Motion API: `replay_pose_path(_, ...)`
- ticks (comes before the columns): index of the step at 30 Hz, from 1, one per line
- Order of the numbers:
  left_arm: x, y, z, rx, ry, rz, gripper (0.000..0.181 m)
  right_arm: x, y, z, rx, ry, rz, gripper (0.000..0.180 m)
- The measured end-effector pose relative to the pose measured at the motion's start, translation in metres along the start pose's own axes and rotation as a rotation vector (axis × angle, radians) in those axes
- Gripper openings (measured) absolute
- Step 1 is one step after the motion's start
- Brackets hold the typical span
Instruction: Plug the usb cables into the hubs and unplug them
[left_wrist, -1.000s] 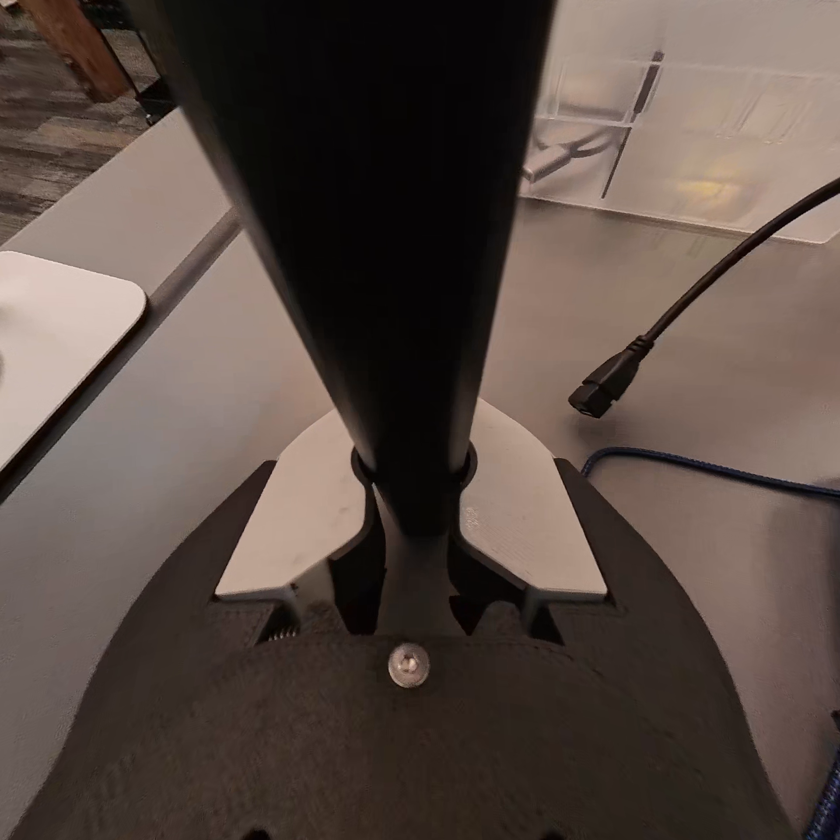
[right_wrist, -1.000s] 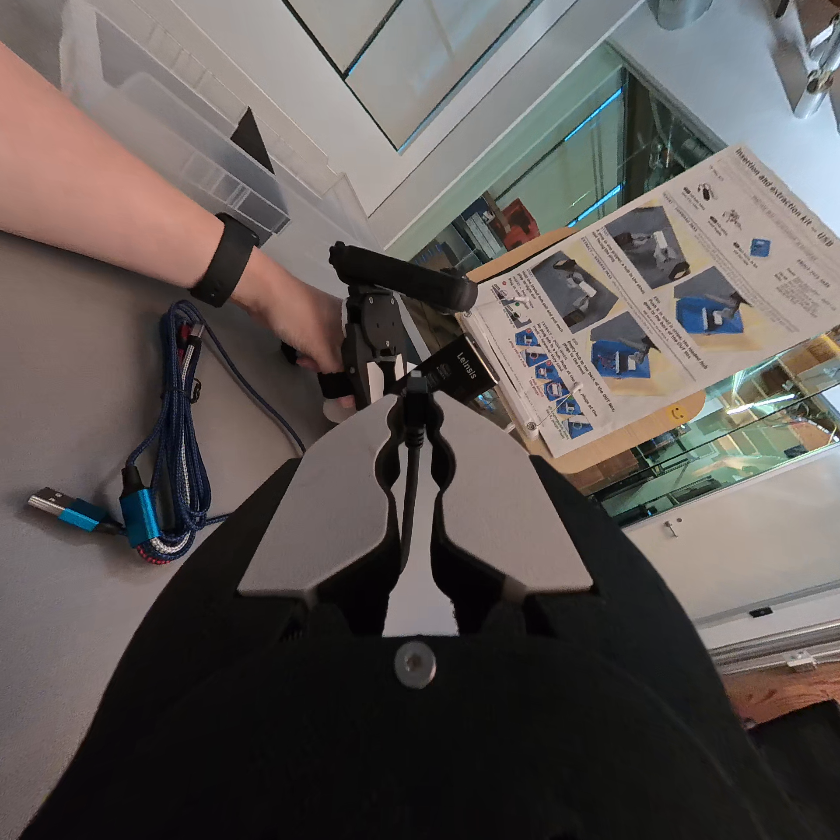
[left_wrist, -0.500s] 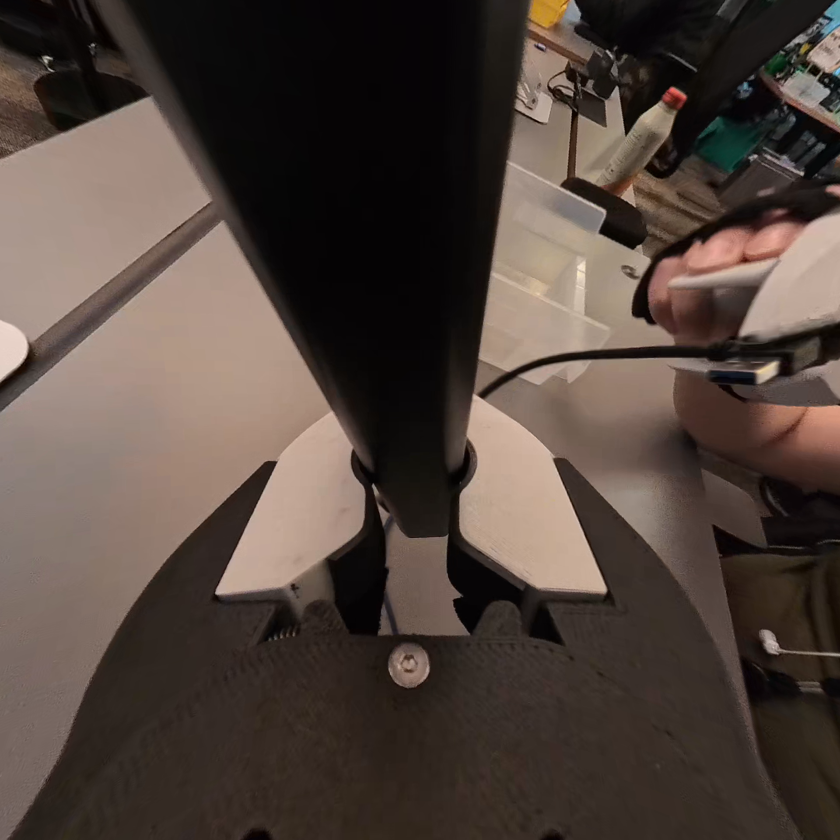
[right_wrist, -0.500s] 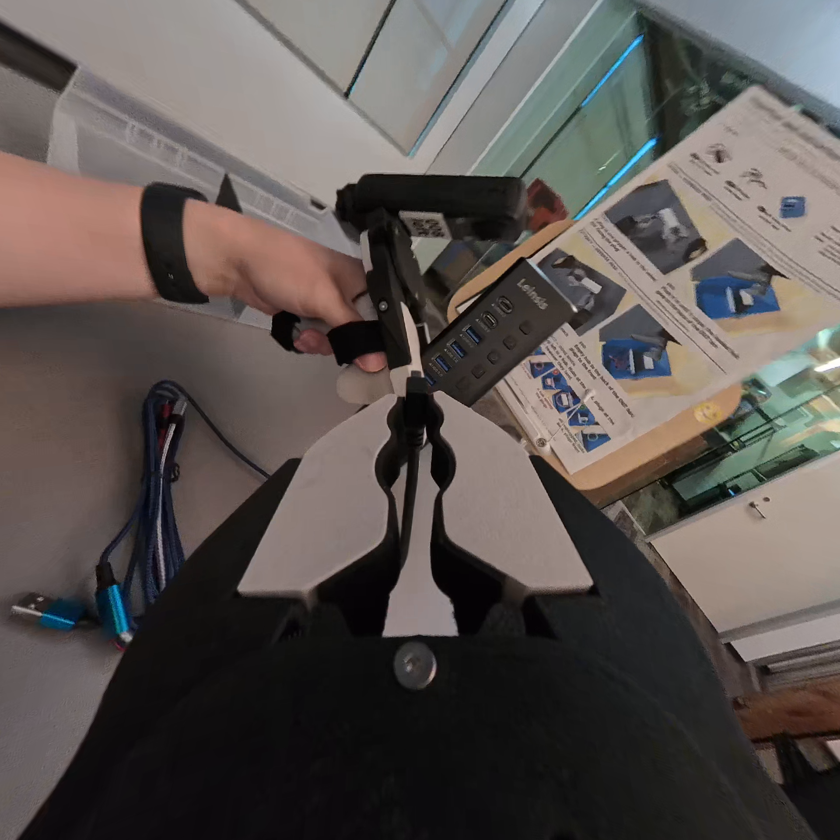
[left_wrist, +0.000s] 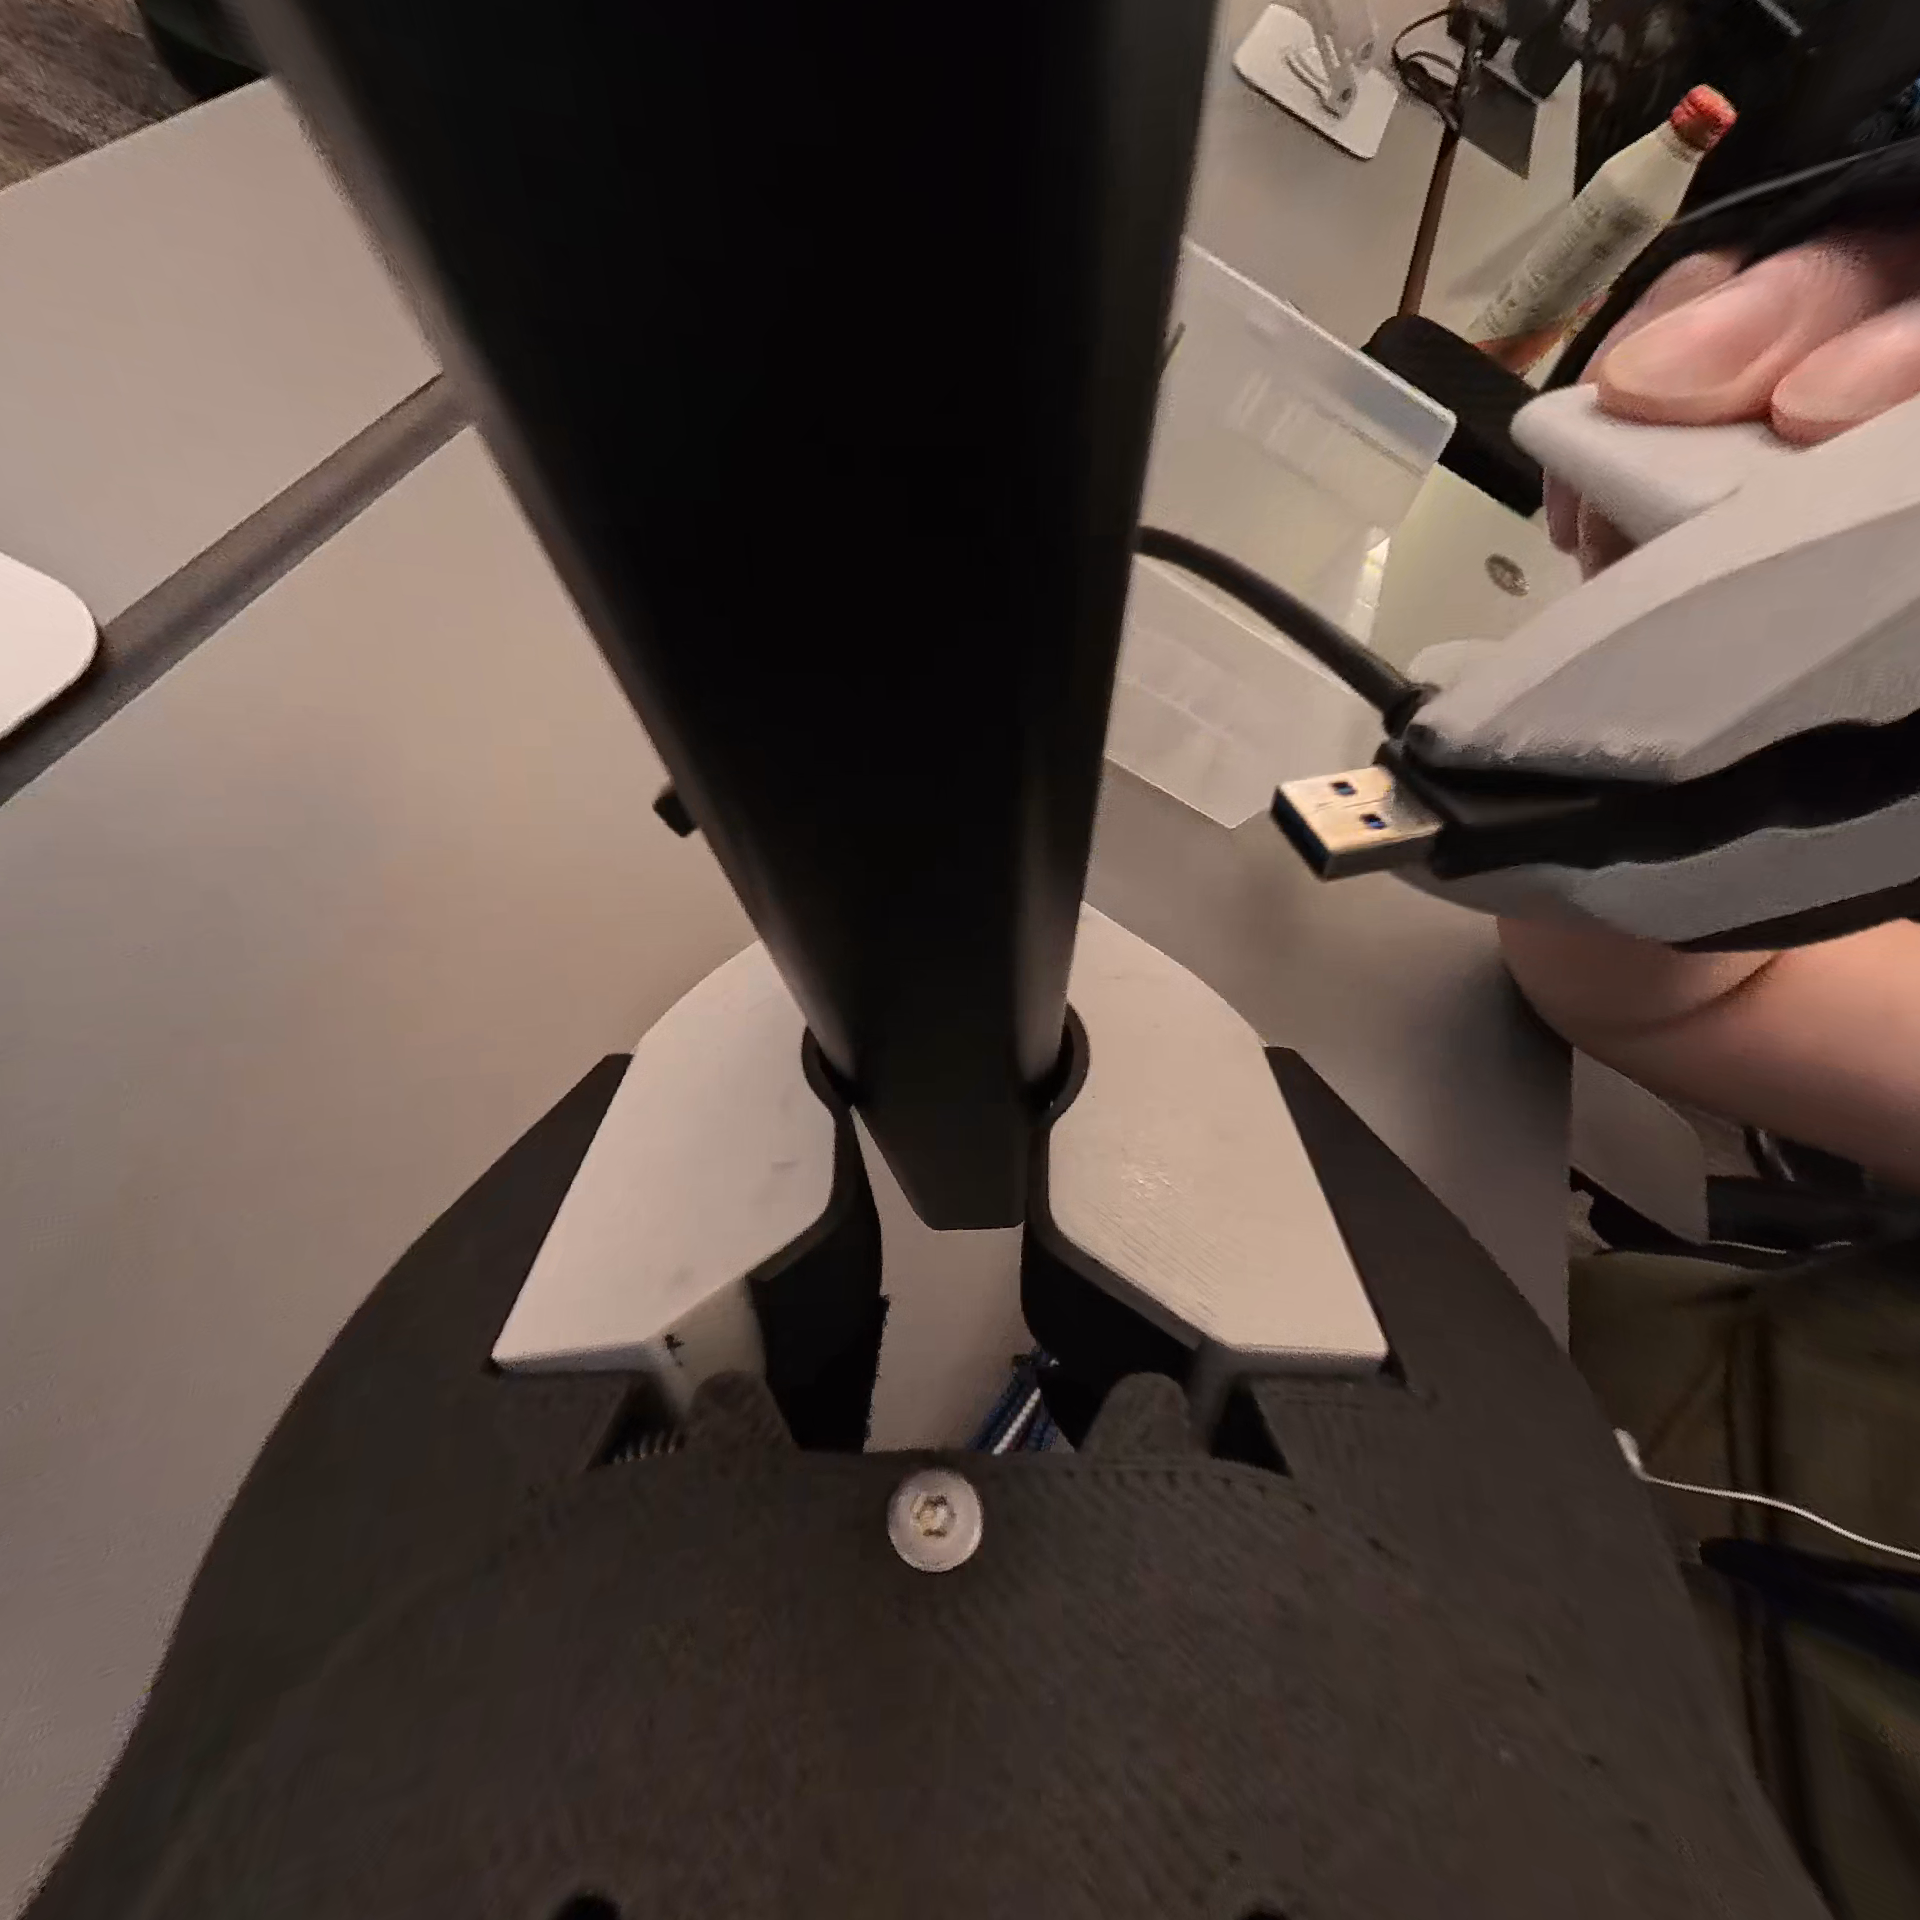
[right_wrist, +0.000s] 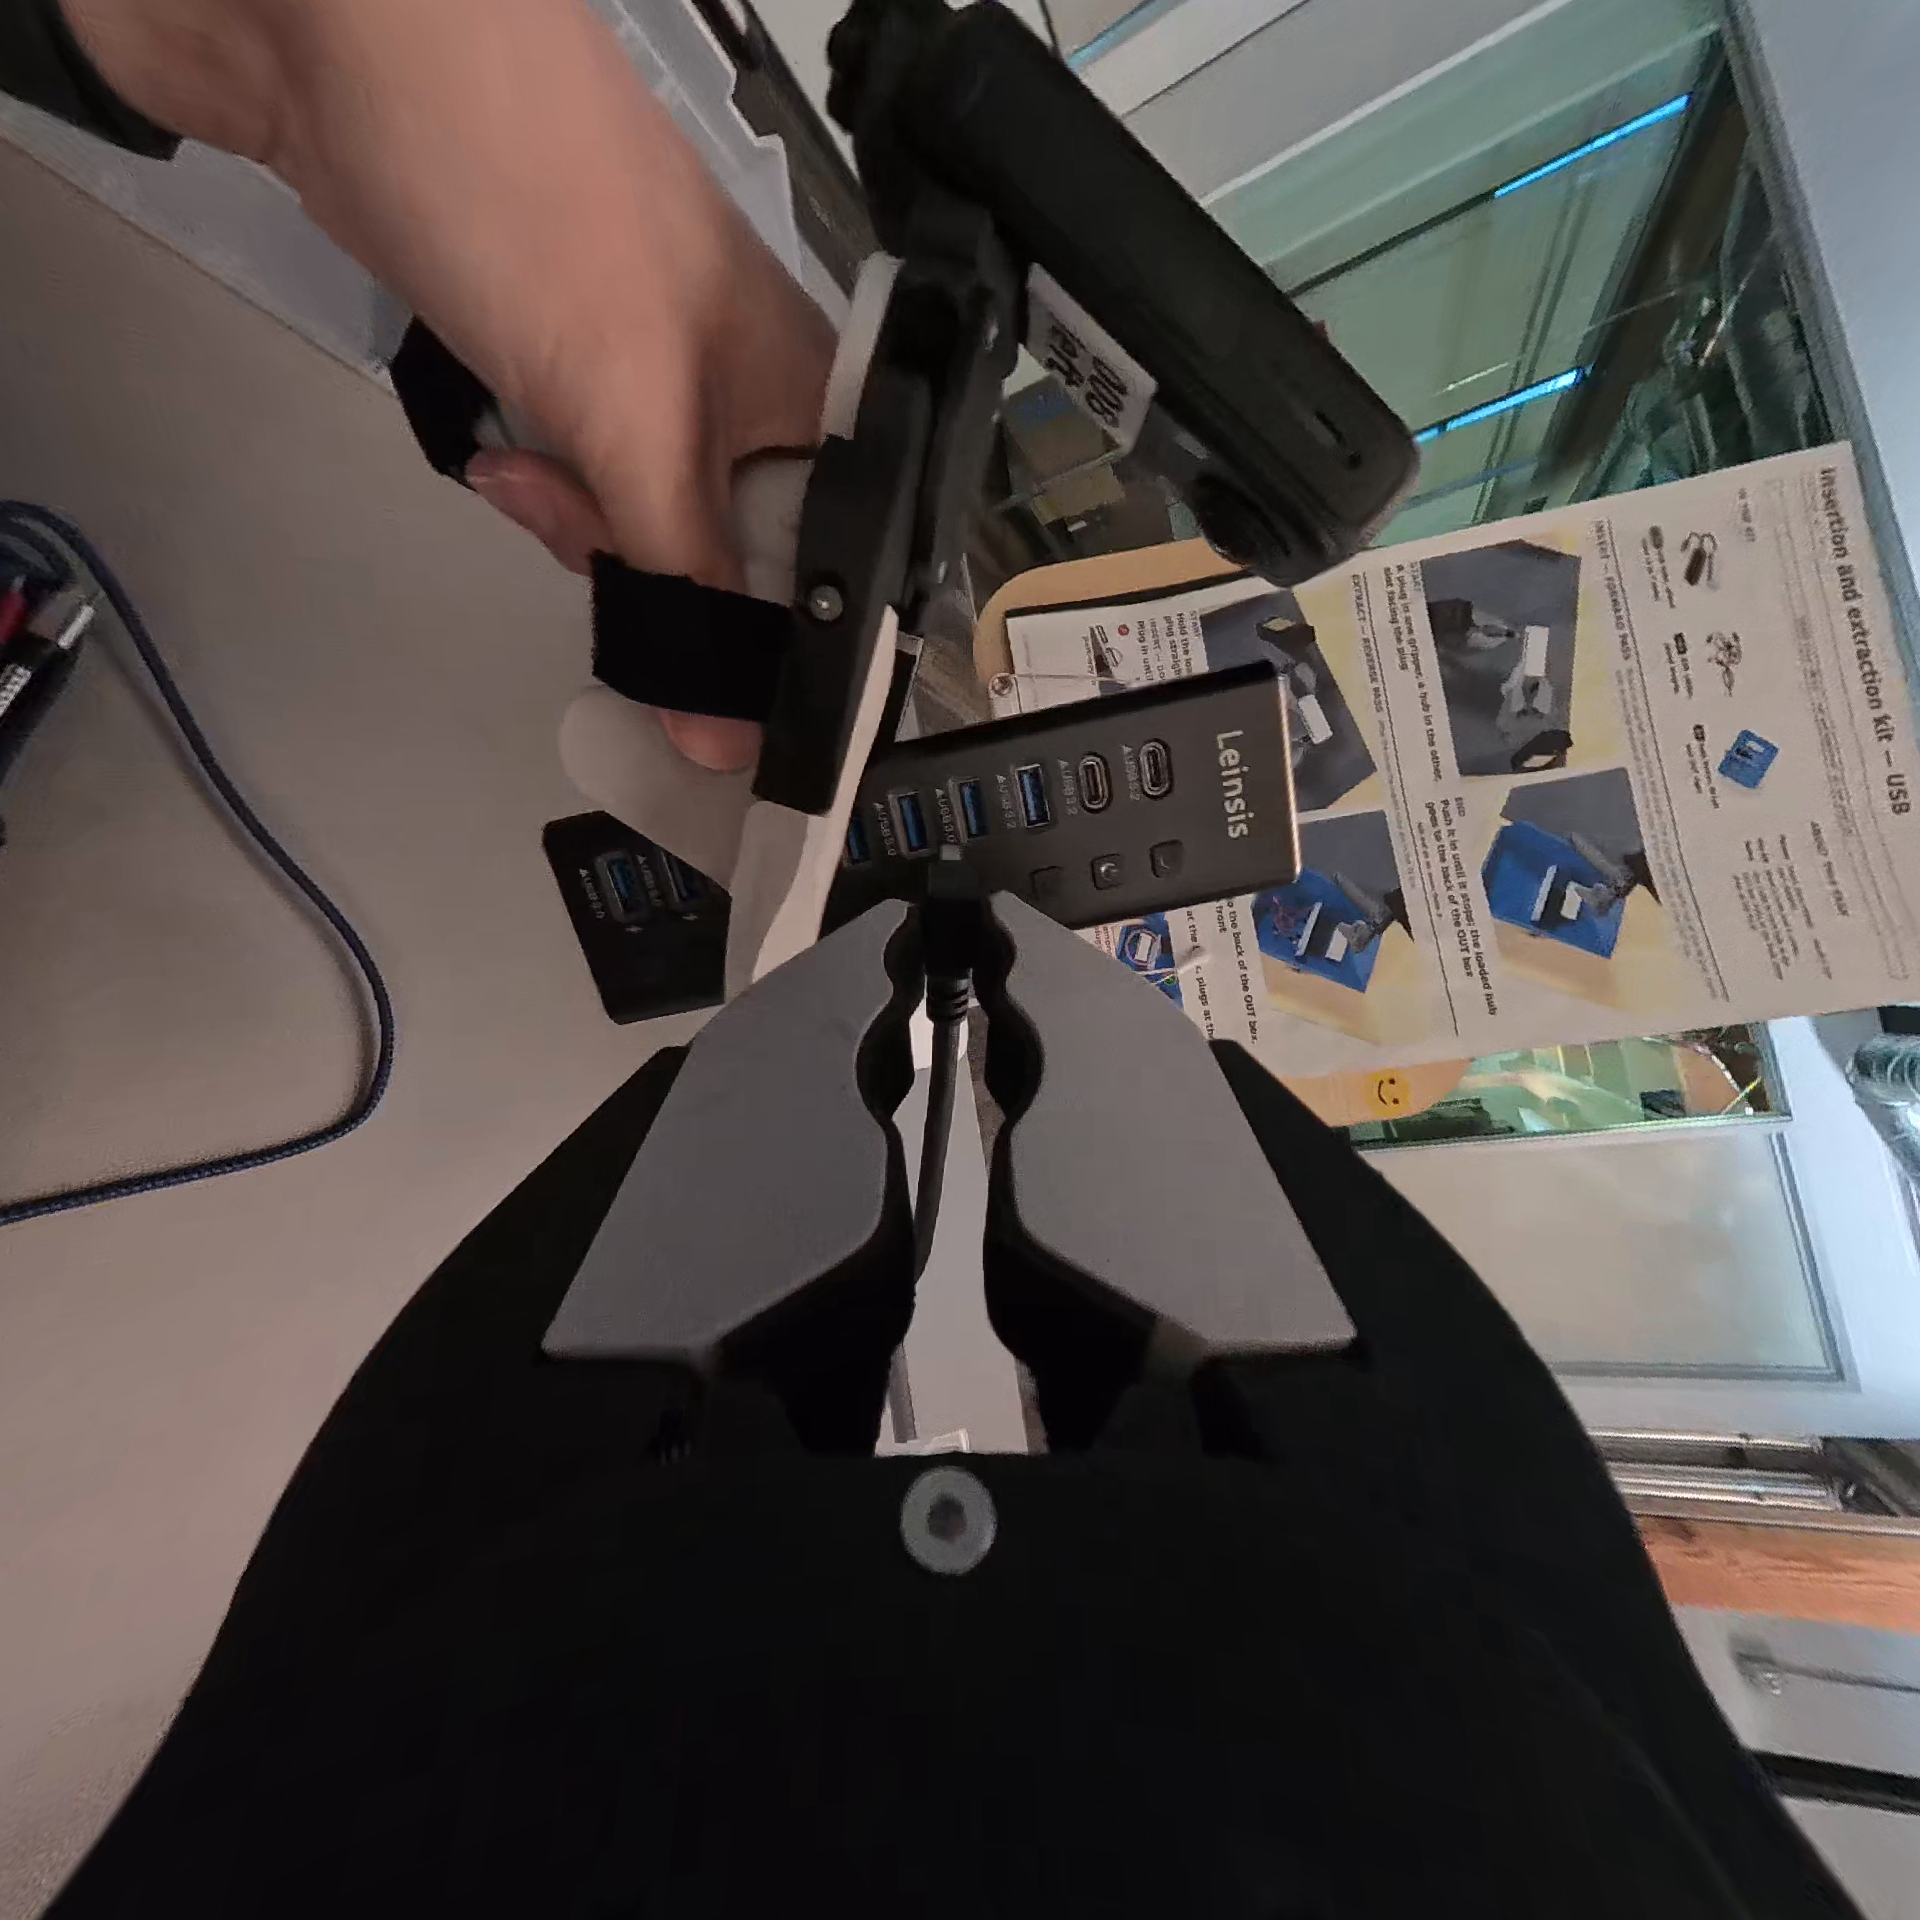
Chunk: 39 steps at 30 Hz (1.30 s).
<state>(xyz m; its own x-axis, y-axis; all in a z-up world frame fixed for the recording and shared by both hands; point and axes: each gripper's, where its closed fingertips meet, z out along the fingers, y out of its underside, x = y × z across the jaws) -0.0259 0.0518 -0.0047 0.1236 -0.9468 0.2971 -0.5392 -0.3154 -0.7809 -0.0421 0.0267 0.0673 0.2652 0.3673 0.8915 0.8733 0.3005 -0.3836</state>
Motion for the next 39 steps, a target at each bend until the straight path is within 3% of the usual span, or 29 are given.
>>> replay_pose_path(25, 0.002, 0.014, 0.022, -0.107, -0.033, 0.026, 0.028, -0.011, 0.019, 0.018, -0.09, -0.012, -0.06, 0.009)
replay_pose_path(39, -0.006, 0.012, 0.019, -0.129, -0.165, 0.123, 0.028, -0.009, 0.022, 0.018, -0.113, 0.011, -0.077, 0.009)
